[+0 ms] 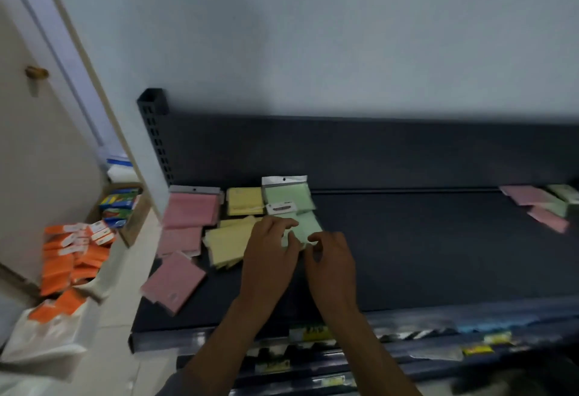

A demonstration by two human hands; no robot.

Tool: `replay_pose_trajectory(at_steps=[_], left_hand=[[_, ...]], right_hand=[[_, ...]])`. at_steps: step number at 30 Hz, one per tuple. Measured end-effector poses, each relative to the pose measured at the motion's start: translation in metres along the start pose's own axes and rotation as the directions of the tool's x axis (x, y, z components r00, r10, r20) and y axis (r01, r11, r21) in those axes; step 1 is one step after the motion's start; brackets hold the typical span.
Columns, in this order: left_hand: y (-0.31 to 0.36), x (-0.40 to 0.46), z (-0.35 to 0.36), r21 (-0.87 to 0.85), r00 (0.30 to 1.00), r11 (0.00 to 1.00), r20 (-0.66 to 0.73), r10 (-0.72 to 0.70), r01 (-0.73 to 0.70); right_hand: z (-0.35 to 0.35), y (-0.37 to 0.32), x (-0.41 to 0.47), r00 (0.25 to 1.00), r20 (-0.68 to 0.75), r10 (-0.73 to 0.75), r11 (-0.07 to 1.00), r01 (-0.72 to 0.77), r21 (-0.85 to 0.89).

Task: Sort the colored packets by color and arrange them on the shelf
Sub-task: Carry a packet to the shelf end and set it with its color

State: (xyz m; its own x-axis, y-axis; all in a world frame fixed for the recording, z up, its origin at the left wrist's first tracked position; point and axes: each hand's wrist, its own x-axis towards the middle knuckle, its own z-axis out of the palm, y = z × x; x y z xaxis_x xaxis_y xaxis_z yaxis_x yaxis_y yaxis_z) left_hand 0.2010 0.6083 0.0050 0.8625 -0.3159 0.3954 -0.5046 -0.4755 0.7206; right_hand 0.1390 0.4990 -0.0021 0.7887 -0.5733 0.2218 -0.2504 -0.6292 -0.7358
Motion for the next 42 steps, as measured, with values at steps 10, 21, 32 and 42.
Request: replay_pose_trajectory(at_steps=[10,21,32,42], left_hand=[[0.030,-0.004,0.047,0.011,0.974,0.979,0.108,0.200,-0.202],[0.098,-0.040,0.116,-0.089,0.877,0.949,0.364,0.314,-0.303],[0.160,-0.059,0.193,-0.110,0.814,0.938,0.469,0.342,-0.330],[0.237,-0.070,0.284,-0.011,0.776,0.899,0.501,0.385,-0.438]], right_hand=[[-0.049,0.043,-0.029,0.956,-0.262,0.130,0.985,-0.155,-0.076],[-0.128,0.096,-0.069,0.846,-0.467,0.256,0.954,-0.300,-0.020],[-0.189,0.164,-0.066,0.788,-0.473,0.393,0.911,-0.402,0.086],[-0.269,0.249,-0.052,0.758,-0.481,0.440,0.895,-0.416,0.163]])
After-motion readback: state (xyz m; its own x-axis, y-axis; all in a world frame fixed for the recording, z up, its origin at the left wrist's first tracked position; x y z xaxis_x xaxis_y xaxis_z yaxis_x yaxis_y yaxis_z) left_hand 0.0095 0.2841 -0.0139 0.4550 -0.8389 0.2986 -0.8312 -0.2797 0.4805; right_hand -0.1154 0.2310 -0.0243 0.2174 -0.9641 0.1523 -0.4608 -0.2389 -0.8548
